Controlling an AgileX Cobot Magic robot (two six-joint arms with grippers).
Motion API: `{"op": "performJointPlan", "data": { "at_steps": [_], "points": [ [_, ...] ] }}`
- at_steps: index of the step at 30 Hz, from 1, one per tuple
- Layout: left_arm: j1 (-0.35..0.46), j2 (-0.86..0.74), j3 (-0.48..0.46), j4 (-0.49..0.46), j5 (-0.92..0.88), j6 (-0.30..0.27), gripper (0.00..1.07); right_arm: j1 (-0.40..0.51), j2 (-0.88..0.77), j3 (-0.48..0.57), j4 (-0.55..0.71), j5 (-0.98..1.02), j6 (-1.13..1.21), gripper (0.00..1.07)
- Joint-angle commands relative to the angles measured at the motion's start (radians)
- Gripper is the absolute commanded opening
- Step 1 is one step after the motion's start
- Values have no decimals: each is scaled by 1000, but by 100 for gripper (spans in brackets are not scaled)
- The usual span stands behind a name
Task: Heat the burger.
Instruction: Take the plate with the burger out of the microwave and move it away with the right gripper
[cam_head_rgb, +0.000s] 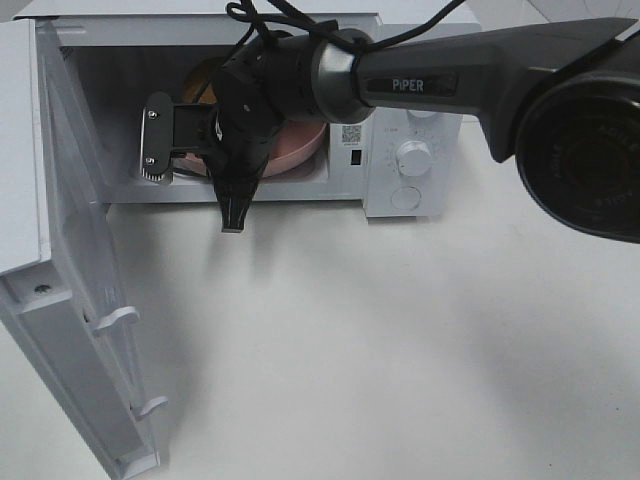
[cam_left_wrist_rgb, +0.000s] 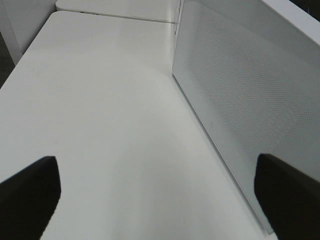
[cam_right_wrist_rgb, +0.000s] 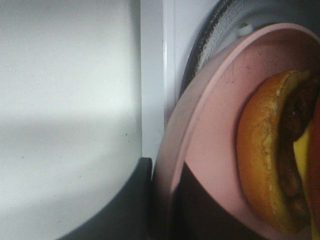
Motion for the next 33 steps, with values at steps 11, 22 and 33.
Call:
{"op": "performJointPlan", "data": {
  "at_steps": [11, 22, 33],
  "points": [
    [1, -7, 5, 4, -14, -8, 98, 12, -150, 201, -72, -132, -33, 0],
    [1, -7, 5, 4, -14, -7, 98, 12, -262, 395, -93, -222, -45, 0],
    [1, -7, 5, 4, -14, -7, 98, 12, -365, 588, -108, -374, -47, 0]
  ]
}}
